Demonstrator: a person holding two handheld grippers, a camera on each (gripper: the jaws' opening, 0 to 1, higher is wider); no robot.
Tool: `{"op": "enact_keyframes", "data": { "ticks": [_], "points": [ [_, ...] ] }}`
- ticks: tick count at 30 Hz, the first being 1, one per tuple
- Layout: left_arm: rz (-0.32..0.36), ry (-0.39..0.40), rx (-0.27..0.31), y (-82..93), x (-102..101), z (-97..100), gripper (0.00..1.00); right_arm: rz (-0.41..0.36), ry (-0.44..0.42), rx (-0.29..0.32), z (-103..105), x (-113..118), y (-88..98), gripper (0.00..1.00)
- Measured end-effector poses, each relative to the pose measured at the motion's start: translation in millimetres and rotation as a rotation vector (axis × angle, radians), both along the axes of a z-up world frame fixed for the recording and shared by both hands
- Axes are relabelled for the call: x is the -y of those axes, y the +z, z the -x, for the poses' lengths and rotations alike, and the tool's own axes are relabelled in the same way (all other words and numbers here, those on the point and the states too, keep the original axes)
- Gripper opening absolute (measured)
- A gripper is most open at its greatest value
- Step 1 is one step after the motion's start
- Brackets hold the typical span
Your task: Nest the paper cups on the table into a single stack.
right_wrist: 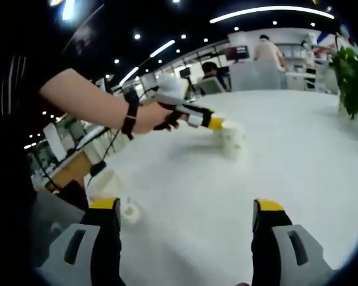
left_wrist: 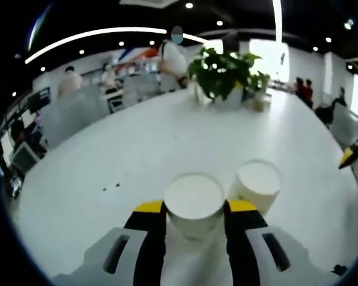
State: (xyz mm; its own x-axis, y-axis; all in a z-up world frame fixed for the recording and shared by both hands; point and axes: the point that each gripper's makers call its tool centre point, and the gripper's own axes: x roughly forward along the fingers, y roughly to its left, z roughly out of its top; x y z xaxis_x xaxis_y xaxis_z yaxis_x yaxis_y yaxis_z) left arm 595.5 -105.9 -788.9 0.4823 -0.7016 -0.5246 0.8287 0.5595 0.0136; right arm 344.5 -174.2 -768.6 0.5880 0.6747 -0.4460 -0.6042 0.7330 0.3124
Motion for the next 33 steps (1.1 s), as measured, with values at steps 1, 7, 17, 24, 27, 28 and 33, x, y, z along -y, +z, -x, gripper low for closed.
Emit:
{"op": "enact_keyframes", "data": {
  "ticks": [1,7,17,24,27,28,33],
  "points": [
    [0.001,0.000,0.001,0.9,-1,0.6,0.36,0.000,0.001,0.000,0,0,-0.2,0.89],
    [0.017,0.018,0.001,9.4,-7,-1.4,0.36,0.003,0.005,0.008,-1,-2,3.5,0.89],
    [0.041,0.044,0.014,33.6,-23,-2.9,0.35,0.008,0.013,0.031,-2,-9,17.6,0.89],
    [0.069,0.053,0.018,55.3,-31,8.6,0.35,0.020,0.031,0.037,3,-17,23.6,0.89],
    [0.087,0.061,0.016,63.5,-34,13.0,0.35,0.020,0.029,0.048,5,-20,30.4,0.89],
    [0.087,0.061,0.016,66.6,-35,14.9,0.35,0.020,0.030,0.048,5,-21,31.6,0.89],
    [0.106,0.069,0.024,82.9,-41,22.6,0.35,0.034,0.046,0.065,10,-26,39.3,0.89]
  ]
}}
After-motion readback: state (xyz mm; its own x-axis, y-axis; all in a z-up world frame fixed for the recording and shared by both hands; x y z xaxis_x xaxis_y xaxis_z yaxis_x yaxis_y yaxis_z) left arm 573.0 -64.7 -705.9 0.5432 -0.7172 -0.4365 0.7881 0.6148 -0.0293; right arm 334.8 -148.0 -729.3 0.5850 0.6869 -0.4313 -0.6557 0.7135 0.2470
